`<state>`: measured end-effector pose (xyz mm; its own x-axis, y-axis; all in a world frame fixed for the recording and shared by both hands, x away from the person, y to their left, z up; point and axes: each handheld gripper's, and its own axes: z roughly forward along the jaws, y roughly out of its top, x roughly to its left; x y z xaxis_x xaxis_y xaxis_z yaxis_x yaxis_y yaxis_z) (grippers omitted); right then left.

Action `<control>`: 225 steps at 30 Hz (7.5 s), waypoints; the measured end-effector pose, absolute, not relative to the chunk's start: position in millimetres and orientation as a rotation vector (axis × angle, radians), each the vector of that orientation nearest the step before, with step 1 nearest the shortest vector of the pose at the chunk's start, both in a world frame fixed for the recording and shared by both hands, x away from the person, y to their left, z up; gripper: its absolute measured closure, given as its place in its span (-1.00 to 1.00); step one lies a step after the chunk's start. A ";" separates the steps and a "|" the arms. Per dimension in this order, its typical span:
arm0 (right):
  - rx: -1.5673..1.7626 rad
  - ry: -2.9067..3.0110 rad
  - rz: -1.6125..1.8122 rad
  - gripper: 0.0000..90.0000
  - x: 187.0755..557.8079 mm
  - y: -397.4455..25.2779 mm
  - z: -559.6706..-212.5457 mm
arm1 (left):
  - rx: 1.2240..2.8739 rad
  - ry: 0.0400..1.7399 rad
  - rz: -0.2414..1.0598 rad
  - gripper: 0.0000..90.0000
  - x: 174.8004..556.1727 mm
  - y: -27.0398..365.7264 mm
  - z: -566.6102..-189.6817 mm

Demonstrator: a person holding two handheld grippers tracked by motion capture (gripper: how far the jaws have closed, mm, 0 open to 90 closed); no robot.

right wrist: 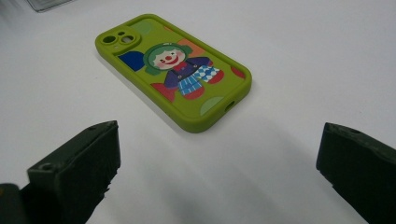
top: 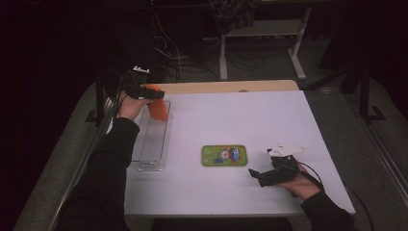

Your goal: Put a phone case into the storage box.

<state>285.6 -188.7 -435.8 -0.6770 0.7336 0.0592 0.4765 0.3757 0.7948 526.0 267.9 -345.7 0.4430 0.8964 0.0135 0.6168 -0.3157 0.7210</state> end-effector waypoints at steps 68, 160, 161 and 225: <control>1.067 2.346 1.177 -1.00 283.7 -189.6 -435.8 | 2.123 0.663 0.195 -1.00 395.6 166.9 -347.6; 1.029 2.361 1.186 -1.00 281.6 -187.3 -432.3 | 2.238 0.589 0.045 -0.48 351.2 118.3 -395.9; 1.020 2.361 1.187 -1.00 281.8 -187.4 -432.3 | 2.240 0.587 0.064 -0.52 348.9 123.7 -396.4; 0.925 2.670 0.967 -1.00 332.2 -87.5 -436.0 | 2.262 0.604 0.099 -1.00 329.0 155.5 -406.4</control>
